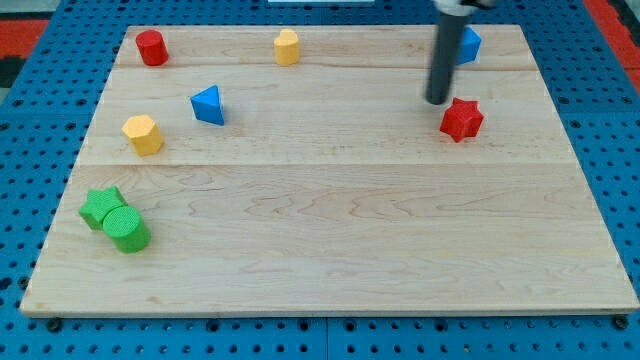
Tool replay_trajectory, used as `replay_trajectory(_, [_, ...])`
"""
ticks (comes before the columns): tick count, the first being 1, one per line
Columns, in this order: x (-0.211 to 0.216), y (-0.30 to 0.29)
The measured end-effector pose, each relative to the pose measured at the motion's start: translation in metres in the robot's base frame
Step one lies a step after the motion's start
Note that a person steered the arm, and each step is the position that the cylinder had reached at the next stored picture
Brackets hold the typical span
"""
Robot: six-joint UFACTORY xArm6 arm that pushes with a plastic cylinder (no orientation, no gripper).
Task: Point your arm to the left of the red star
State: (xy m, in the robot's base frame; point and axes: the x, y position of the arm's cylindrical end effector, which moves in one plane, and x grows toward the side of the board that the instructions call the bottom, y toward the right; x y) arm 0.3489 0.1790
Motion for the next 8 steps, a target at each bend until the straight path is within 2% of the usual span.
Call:
replay_trajectory(2, [0.013,0.026])
replay_trajectory(5, [-0.034,0.029])
replay_trajectory(6, [-0.054,0.021])
replay_trajectory(8, [-0.048,-0.052])
